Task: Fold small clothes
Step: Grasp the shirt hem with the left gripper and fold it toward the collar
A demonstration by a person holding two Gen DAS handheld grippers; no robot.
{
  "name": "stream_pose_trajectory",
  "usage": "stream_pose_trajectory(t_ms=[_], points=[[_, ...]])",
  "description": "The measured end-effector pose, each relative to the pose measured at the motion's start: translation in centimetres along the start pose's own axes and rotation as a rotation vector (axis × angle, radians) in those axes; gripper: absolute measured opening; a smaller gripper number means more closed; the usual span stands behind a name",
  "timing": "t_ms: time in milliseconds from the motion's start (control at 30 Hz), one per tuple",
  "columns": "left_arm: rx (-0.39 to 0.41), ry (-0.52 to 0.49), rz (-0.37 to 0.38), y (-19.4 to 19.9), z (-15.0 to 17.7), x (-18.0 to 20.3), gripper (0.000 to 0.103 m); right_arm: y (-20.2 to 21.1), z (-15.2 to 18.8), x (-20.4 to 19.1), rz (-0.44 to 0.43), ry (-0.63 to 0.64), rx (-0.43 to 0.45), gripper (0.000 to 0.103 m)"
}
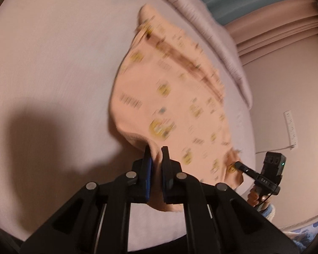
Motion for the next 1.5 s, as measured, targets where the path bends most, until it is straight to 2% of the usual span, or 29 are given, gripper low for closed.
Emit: stream_pose_trajectory(t_ms=[167,400,500,567,600,633,667,733,833,867,1000,1100,1200,1233,1467,1500], points=[[0.086,0.044,0.097,0.1,-3.9,1.5,0.005,0.4,-4.0,-1.0,-0.092,-0.032,0.128,0.011],[0.119,0.089,0.154,-1.6,-7.2,2.8,0.003,0.1,-7.6,-2.0,-0.142,-0.052,0.222,0.011],[0.117,0.098,0.153,-2.1,-7.9,2.6,0.001,-0.6,-7.9,-1.7,-0.086,-0.027,0.192,0.011],[0.113,0.085,0.157,-2.0,-8.1,2.6,0.001,-0.9,-7.2,-0.4,-0.039,-0.051,0.134,0.011],[0.110,0.080,0.160,-2.0,-8.0,2.6,0.001,-0.9,-6.8,0.5,-0.009,-0.073,0.106,0.015],[0.103,0.077,0.163,-2.0,-7.9,2.6,0.001,-0.7,-6.2,1.5,0.017,-0.105,0.085,0.027],[0.088,0.076,0.162,-2.3,-7.7,2.5,0.001,-0.3,-5.4,2.3,0.039,-0.131,0.067,0.045],[0.060,0.069,0.139,-2.6,-7.0,2.1,0.002,0.4,-3.7,3.5,0.060,-0.176,0.026,0.055],[0.030,0.053,0.038,-2.5,-6.0,0.2,0.002,1.0,-1.1,4.1,0.062,-0.209,-0.033,0.055],[0.025,0.057,0.021,-2.4,-5.8,-0.4,0.007,1.1,-0.3,4.1,0.064,-0.207,-0.051,0.055],[0.035,0.064,-0.055,-1.0,-5.3,-3.0,0.011,0.8,1.9,3.9,0.037,-0.209,-0.113,0.055],[0.020,0.075,-0.018,-1.2,-5.0,-3.3,0.025,0.5,2.1,3.4,0.013,-0.199,-0.126,0.055],[-0.031,0.141,0.072,-2.1,-4.6,-2.9,0.040,0.0,2.0,3.0,-0.007,-0.200,-0.139,0.055],[-0.045,0.154,0.093,-2.4,-4.4,-2.6,0.049,-0.1,2.1,2.8,-0.017,-0.198,-0.146,0.055],[-0.070,0.177,0.082,-3.9,-4.2,-2.0,0.050,-0.2,2.7,2.5,-0.040,-0.197,-0.144,0.055],[-0.065,0.175,0.074,-4.0,-4.4,-1.9,0.048,-0.3,2.7,2.4,-0.042,-0.194,-0.143,0.055]])
Point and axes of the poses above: each gripper's, at about its wrist camera, not at the fingertips, and y roughly against the way its jaws point, x to its right, z to its underside, the point moved 7 cm from there along -y, roughly the way its jaws point, and after that the axes turned 11 degrees about x, right-handed, at the moved point
